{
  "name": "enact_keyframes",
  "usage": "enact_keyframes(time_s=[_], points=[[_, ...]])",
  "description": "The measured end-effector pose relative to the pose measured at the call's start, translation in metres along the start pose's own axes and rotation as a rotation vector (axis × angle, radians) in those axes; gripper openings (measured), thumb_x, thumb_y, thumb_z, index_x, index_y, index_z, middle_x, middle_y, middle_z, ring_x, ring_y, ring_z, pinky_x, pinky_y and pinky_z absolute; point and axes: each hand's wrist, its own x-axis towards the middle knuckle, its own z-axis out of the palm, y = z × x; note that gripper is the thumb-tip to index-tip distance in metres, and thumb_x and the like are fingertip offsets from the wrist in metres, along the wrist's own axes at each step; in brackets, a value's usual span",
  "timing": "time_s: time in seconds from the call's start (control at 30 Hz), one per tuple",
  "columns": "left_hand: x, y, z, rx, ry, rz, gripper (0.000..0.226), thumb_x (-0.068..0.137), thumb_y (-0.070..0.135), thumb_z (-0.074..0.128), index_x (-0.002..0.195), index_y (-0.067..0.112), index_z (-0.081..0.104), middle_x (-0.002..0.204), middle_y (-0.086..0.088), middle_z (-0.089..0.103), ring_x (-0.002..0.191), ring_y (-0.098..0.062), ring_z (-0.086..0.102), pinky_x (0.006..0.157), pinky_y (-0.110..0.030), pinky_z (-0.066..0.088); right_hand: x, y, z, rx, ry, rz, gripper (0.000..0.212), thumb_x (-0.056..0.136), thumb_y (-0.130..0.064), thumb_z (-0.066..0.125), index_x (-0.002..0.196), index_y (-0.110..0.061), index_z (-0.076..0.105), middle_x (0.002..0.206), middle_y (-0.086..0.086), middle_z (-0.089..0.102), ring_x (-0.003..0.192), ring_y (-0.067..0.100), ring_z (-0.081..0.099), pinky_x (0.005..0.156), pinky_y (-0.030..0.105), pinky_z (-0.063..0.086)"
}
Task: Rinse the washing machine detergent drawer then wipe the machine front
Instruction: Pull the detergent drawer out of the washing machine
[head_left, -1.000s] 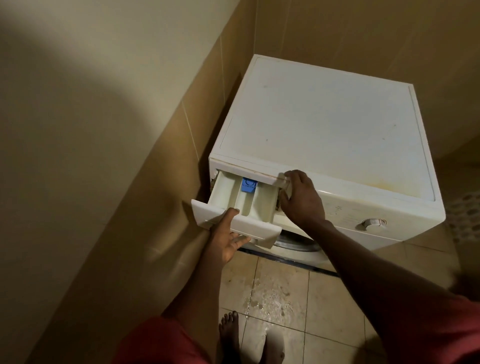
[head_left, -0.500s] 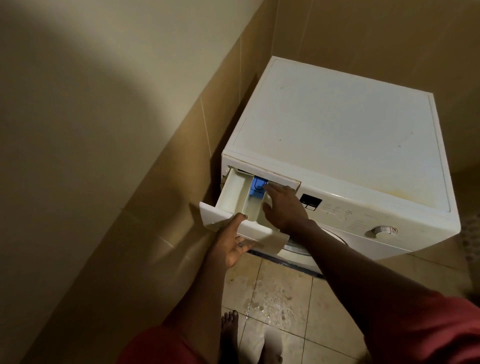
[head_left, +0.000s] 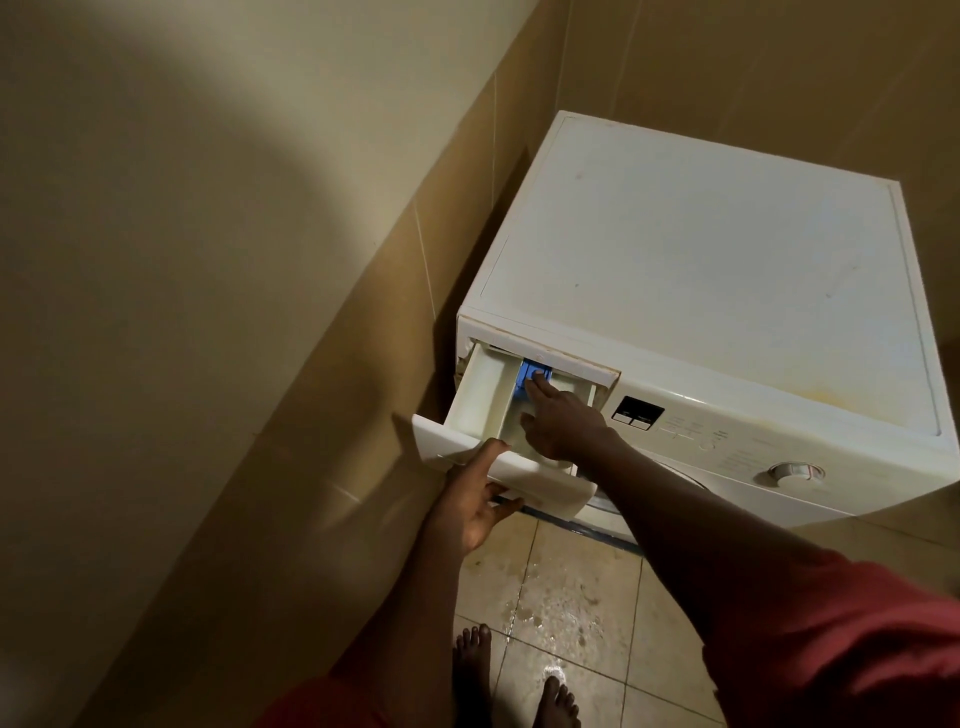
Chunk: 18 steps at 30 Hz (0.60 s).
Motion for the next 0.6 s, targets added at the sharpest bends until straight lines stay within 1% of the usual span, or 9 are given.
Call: enact_keyframes(time_s=[0.07, 0.17, 0.23, 0.3, 0.37, 0.4, 0.5, 0.6], points=[[0.002, -0.002, -0.002, 0.002, -0.006, -0.002, 0.057, 0.084, 0.019, 0.071, 0.135, 0.015, 0.045, 0.128, -0.021, 0.054, 0.117, -0.034, 0.056, 0.093, -0.052, 0.054, 0.001, -0.001, -0.001, -0.010, 0.006, 0.015, 0.063, 0.100, -0.036, 0.040, 0.153, -0.019, 0.012, 0.162, 0.000, 0.009, 0.133, 0.031, 0.041, 0.099, 0.044, 0.044], [0.002, -0.002, -0.002, -0.010, -0.008, -0.004, 0.057, 0.084, 0.018, 0.071, 0.134, 0.014, 0.044, 0.128, -0.021, 0.054, 0.119, -0.035, 0.055, 0.097, -0.054, 0.051, 0.001, -0.002, -0.001, -0.026, 0.031, 0.029, 0.064, 0.098, -0.035, 0.043, 0.153, -0.019, 0.013, 0.161, 0.001, 0.014, 0.125, 0.030, 0.049, 0.091, 0.041, 0.047], [0.001, -0.001, 0.000, -0.024, 0.003, -0.009, 0.056, 0.084, 0.017, 0.071, 0.133, 0.014, 0.044, 0.126, -0.021, 0.054, 0.118, -0.035, 0.055, 0.097, -0.054, 0.051, 0.001, -0.003, 0.001, -0.029, 0.039, 0.030, 0.066, 0.098, -0.034, 0.046, 0.153, -0.018, 0.013, 0.161, 0.001, 0.013, 0.121, 0.029, 0.053, 0.085, 0.038, 0.049], [-0.001, 0.001, 0.002, -0.015, 0.023, -0.010, 0.057, 0.083, 0.016, 0.071, 0.132, 0.014, 0.043, 0.123, -0.021, 0.055, 0.116, -0.035, 0.056, 0.091, -0.051, 0.053, 0.001, -0.004, 0.002, -0.034, 0.043, 0.029, 0.067, 0.097, -0.033, 0.047, 0.153, -0.018, 0.013, 0.162, 0.001, 0.009, 0.118, 0.029, 0.055, 0.081, 0.037, 0.049], [-0.003, 0.004, 0.004, -0.003, 0.039, -0.006, 0.058, 0.083, 0.017, 0.071, 0.133, 0.013, 0.042, 0.122, -0.020, 0.056, 0.114, -0.035, 0.057, 0.079, -0.046, 0.055, 0.002, -0.004, 0.002, -0.027, 0.046, 0.032, 0.068, 0.097, -0.031, 0.048, 0.153, -0.018, 0.013, 0.162, 0.001, 0.008, 0.121, 0.031, 0.054, 0.085, 0.039, 0.049], [-0.004, 0.006, 0.005, -0.002, 0.044, -0.006, 0.058, 0.084, 0.017, 0.071, 0.133, 0.013, 0.042, 0.122, -0.020, 0.056, 0.113, -0.035, 0.058, 0.077, -0.044, 0.055, 0.001, -0.004, 0.001, -0.020, 0.047, 0.034, 0.067, 0.097, -0.031, 0.049, 0.153, -0.018, 0.014, 0.162, 0.001, 0.009, 0.124, 0.032, 0.051, 0.089, 0.040, 0.048], [-0.012, 0.005, 0.003, -0.008, 0.065, -0.011, 0.055, 0.084, 0.016, 0.070, 0.131, 0.009, 0.043, 0.118, -0.021, 0.056, 0.109, -0.035, 0.059, 0.080, -0.045, 0.056, -0.004, -0.008, 0.002, -0.004, 0.040, 0.028, 0.065, 0.097, -0.027, 0.049, 0.152, -0.017, 0.018, 0.161, 0.002, 0.013, 0.130, 0.032, 0.045, 0.096, 0.042, 0.046], [-0.024, -0.004, -0.006, -0.031, 0.080, -0.037, 0.050, 0.085, 0.013, 0.068, 0.128, 0.005, 0.044, 0.125, -0.026, 0.055, 0.114, -0.039, 0.057, 0.085, -0.048, 0.054, -0.019, -0.013, 0.008, 0.014, 0.020, 0.006, 0.061, 0.098, -0.027, 0.047, 0.152, -0.015, 0.020, 0.160, 0.004, 0.017, 0.133, 0.030, 0.042, 0.100, 0.043, 0.044]])
